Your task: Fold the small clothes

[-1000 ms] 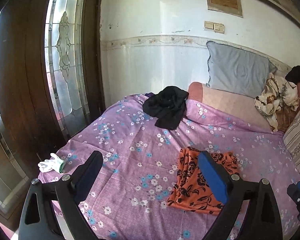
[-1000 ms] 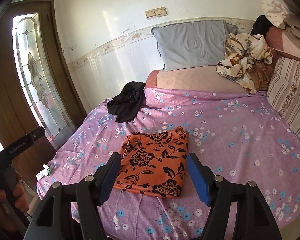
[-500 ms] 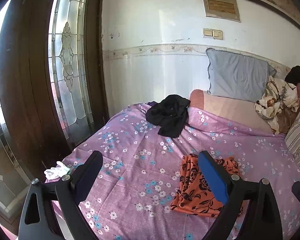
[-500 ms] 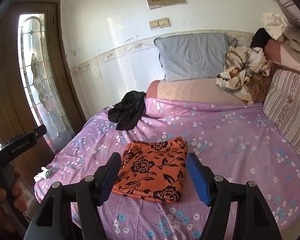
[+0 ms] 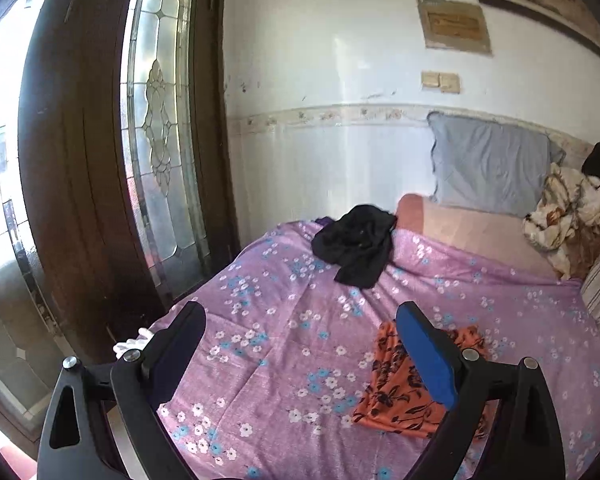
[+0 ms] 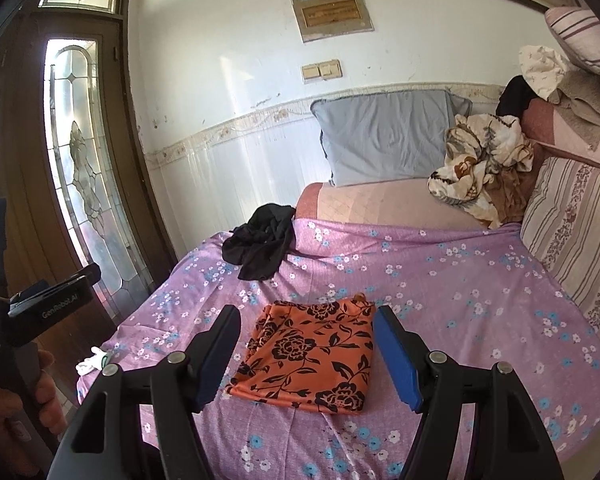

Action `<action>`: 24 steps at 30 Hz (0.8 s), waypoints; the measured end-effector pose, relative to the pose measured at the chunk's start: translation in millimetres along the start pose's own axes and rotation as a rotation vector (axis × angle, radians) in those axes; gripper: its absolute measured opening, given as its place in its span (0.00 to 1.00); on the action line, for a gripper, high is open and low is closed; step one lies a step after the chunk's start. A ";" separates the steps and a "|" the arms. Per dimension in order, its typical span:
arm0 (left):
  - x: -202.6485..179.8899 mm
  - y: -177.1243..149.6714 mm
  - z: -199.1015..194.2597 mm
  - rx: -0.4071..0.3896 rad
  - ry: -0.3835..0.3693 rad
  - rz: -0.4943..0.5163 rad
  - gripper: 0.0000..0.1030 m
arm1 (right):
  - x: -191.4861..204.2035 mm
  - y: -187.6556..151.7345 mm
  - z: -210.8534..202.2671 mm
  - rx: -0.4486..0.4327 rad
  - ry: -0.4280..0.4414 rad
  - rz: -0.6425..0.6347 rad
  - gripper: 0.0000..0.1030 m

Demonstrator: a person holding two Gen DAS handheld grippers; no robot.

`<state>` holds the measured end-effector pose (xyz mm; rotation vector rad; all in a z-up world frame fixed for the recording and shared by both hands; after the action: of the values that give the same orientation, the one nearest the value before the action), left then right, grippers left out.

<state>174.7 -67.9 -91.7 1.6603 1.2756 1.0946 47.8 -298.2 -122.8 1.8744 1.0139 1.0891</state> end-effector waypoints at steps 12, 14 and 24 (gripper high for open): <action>-12.0 22.3 -47.9 -0.037 -0.057 0.044 0.93 | -15.8 22.9 -46.9 -0.074 -0.004 0.035 0.71; -13.9 25.3 -56.8 -0.051 -0.052 0.067 0.93 | -15.5 24.1 -52.1 -0.079 0.000 0.032 0.71; -22.4 34.2 -77.8 -0.091 -0.089 0.085 0.93 | -8.2 24.3 -62.0 -0.080 0.010 0.010 0.71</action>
<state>109.8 -91.9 -37.4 1.6883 1.0916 1.0997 -4.6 -303.4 -81.2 1.8130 0.9540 1.1296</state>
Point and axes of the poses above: each gripper's, at about its wrist camera, not at the fingertips, and z roughly the way its jaws point, x to its left, y to its top, the point moved 10 cm from there along z, roughly the way its jaws point, and after that the axes turned 7 degrees about z, right-handed, at the moved point
